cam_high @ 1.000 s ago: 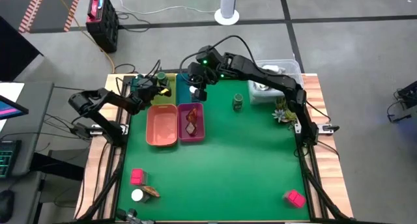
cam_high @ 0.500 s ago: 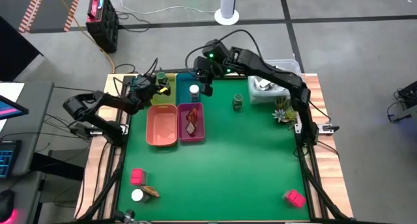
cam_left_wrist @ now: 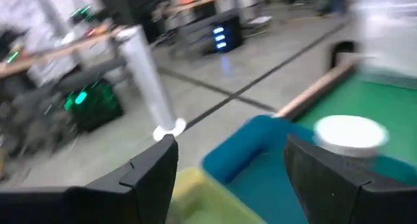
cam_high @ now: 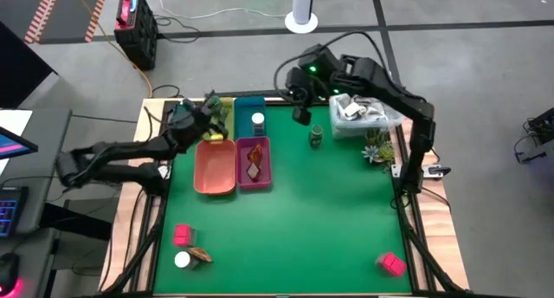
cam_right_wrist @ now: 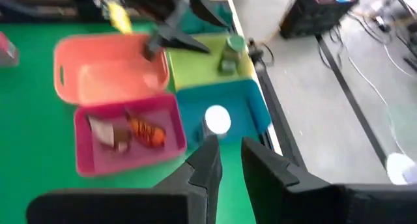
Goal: Sort spices by type
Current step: Put the green seasoning bottle into the yellow bin
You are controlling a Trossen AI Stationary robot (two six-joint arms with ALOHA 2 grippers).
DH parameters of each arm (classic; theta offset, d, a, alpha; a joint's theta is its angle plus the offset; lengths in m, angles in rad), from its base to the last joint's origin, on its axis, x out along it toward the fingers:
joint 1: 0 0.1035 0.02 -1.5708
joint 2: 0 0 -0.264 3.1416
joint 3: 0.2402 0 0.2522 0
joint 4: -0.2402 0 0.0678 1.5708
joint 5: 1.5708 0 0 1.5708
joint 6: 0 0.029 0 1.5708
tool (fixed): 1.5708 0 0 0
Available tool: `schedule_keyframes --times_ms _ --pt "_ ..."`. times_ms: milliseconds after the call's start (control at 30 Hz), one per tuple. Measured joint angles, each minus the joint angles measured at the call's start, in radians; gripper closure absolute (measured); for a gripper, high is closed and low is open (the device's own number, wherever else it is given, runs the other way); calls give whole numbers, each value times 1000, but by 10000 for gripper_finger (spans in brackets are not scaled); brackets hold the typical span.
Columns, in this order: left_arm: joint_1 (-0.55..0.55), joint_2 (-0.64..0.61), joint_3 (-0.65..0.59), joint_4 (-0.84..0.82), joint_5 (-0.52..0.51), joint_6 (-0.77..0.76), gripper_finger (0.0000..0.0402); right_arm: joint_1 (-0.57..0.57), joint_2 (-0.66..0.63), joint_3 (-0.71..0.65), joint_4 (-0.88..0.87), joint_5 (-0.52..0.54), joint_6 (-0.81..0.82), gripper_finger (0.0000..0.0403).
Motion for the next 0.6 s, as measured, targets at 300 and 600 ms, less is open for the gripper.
schedule_keyframes --times_ms 300,600 --pt "-235 -255 0 -245 -20 9 136 47 -38 -3 -224 48 101 308" --pt "-346 -276 0 -460 -130 -82 136 105 -37 -290 -225 48 55 308"
